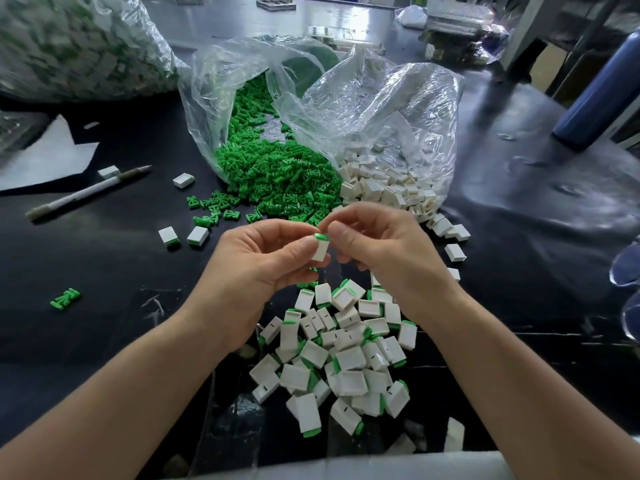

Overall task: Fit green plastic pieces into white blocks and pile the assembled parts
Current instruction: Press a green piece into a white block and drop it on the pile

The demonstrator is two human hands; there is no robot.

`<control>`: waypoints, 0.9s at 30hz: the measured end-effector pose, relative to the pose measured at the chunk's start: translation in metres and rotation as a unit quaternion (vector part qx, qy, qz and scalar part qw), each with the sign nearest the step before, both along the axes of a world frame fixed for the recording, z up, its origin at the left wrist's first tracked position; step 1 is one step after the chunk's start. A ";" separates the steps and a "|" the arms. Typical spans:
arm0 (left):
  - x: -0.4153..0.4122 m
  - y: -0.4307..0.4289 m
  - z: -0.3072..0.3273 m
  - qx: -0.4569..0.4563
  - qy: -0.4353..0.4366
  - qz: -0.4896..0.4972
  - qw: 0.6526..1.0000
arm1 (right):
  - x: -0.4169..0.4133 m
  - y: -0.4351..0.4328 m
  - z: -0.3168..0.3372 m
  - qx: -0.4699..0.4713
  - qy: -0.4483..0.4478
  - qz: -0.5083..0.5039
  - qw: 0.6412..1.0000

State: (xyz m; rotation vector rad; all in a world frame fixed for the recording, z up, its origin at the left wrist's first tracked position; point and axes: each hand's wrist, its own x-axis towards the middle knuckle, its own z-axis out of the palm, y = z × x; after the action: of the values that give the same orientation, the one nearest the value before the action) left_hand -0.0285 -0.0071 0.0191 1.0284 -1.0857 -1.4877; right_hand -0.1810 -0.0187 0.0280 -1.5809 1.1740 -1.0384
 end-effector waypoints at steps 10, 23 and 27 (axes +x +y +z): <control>-0.002 0.002 0.001 -0.037 -0.120 0.029 0.992 | 0.005 0.002 -0.004 -0.067 0.129 -0.018 0.989; -0.001 0.003 0.005 -0.056 -0.170 0.013 0.984 | 0.008 0.007 0.002 -0.050 0.201 -0.012 0.978; 0.000 0.003 0.005 -0.071 -0.190 0.020 0.979 | 0.013 0.011 -0.005 -0.075 0.251 -0.021 0.965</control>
State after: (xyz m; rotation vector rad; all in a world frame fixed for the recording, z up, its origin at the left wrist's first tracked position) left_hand -0.0289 -0.0042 0.0238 1.2566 -1.4075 -1.1878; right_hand -0.1678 -0.0074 0.0233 -2.0214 1.4955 -0.7838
